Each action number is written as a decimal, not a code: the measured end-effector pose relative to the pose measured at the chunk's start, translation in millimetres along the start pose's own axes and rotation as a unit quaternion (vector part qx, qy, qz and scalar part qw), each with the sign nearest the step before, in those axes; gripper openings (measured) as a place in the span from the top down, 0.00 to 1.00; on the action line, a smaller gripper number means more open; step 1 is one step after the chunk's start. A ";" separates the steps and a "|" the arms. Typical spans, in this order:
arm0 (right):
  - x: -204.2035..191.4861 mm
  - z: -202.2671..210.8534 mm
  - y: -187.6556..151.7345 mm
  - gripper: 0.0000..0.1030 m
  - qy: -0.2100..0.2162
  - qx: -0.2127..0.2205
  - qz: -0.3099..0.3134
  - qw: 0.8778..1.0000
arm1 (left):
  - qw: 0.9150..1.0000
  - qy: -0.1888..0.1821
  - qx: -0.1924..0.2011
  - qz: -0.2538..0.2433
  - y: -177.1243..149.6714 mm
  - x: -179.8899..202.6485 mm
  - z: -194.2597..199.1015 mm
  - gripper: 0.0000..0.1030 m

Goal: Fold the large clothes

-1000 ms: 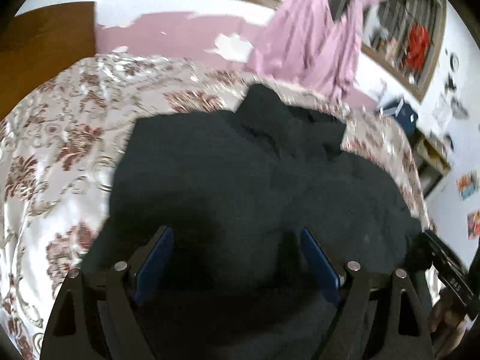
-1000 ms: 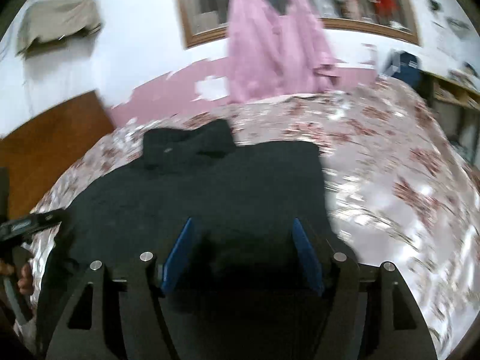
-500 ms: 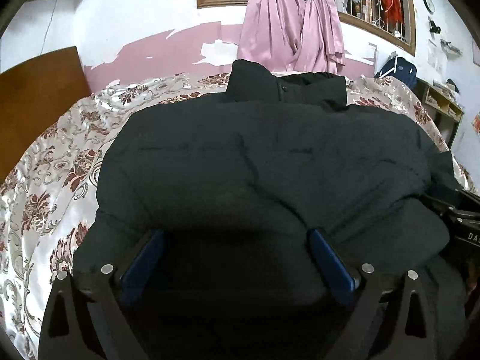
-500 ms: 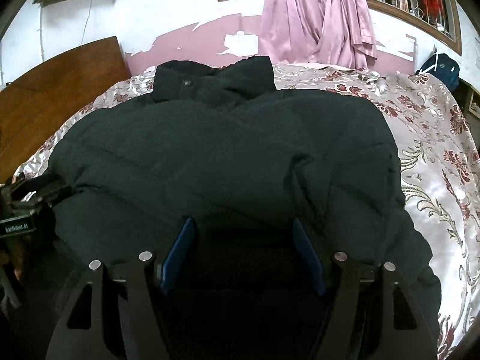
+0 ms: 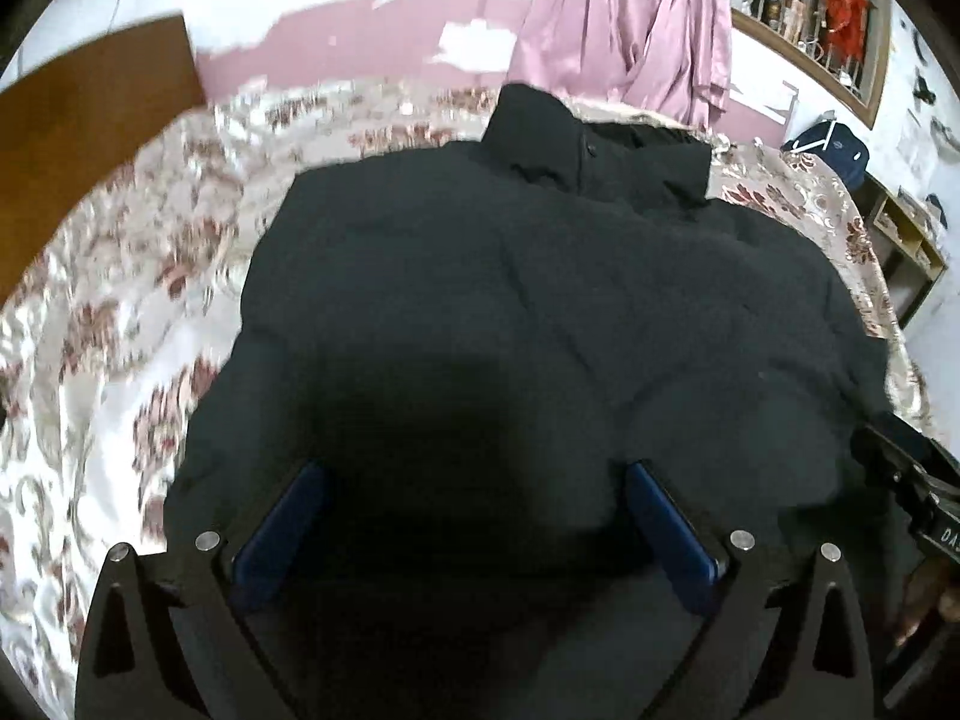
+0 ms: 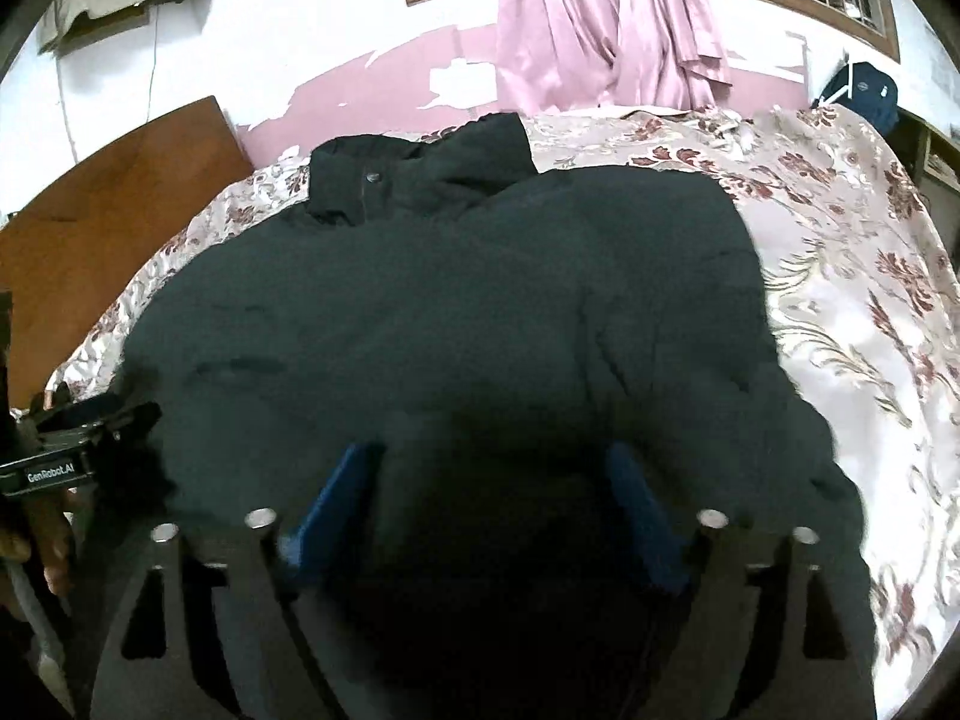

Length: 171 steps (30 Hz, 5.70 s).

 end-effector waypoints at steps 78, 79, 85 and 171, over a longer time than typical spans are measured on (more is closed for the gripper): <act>8.1 -139.1 120.4 0.96 0.002 -0.119 0.138 0.983 | 0.990 -0.091 -0.040 -0.097 145.2 19.2 -128.4 0.96; 7.9 -142.5 118.3 0.96 0.001 -0.121 0.138 0.983 | 0.990 -0.088 -0.039 -0.099 143.3 19.7 -131.3 0.96; 8.8 -147.9 112.2 0.96 0.003 -0.115 0.126 0.985 | 0.991 -0.078 -0.026 -0.103 135.5 21.8 -140.3 0.96; -54.4 -204.1 104.0 0.88 0.062 -0.163 0.199 0.964 | 0.928 -0.135 -0.025 -0.345 128.1 107.7 -175.4 0.89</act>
Point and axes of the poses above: each gripper's, at about its wrist camera, not at the fingertips, and z roughly against the way its jaws point, x to its right, y to its top, the point moved 9 cm from there along -z, roughly the way its jaws point
